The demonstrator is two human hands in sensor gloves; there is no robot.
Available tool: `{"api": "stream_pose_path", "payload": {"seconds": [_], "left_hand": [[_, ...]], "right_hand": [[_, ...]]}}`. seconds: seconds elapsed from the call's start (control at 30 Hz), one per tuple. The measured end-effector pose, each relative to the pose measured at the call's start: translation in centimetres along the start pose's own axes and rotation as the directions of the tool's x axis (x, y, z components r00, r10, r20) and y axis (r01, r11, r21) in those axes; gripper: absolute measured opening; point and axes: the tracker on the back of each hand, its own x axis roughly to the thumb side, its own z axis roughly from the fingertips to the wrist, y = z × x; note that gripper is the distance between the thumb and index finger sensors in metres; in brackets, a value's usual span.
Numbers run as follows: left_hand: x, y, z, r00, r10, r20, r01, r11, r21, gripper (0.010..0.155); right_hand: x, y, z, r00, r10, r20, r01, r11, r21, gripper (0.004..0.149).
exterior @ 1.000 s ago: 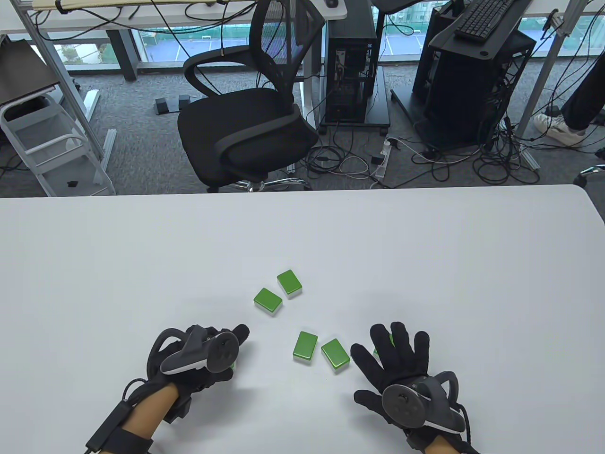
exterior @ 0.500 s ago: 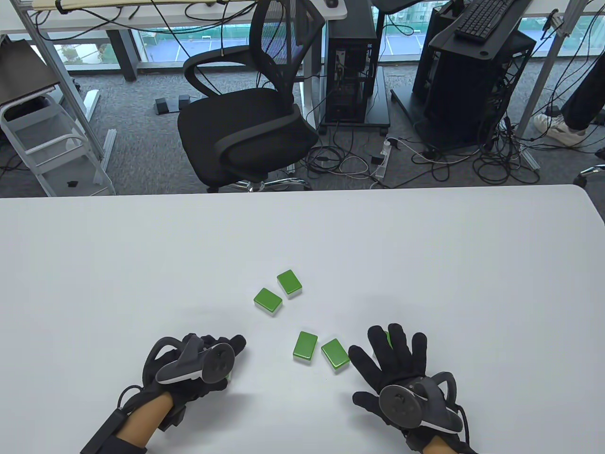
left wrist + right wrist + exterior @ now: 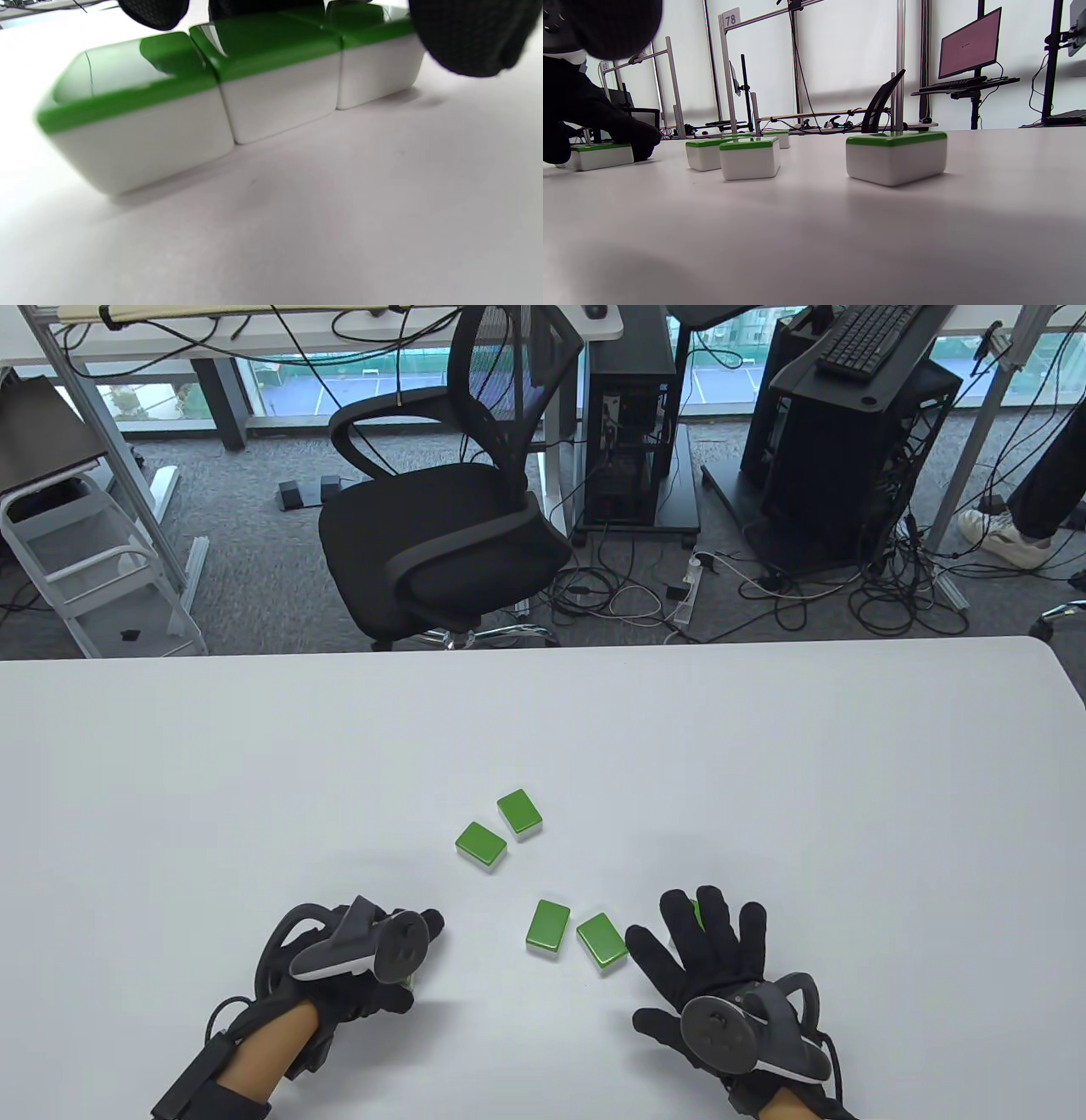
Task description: Flip mahjong tiles upright in a row
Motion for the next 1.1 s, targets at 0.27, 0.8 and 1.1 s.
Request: {"api": "stream_pose_path", "payload": {"seconds": [0.27,0.8,1.1], "left_hand": [[0.5,4.1,-3.1,0.994,0.037,-0.100,-0.035,0.999,0.025,0.090],[2.3,7.4,-10.8,0.938,0.115,-0.327,-0.049,0.978,0.202,0.091],[3.5,6.6,-13.1,0.920,0.103,-0.378,-0.057,0.990,0.131,0.095]], "right_hand": [[-0.1,0.0,0.0,1.000,-0.017,0.002,0.017,1.000,-0.018,0.086],[-0.3,0.0,0.1,1.000,-0.020,0.005,0.020,0.999,-0.041,0.087],[-0.4,0.0,0.1,1.000,-0.022,0.001,0.022,0.999,-0.043,0.087]]}}
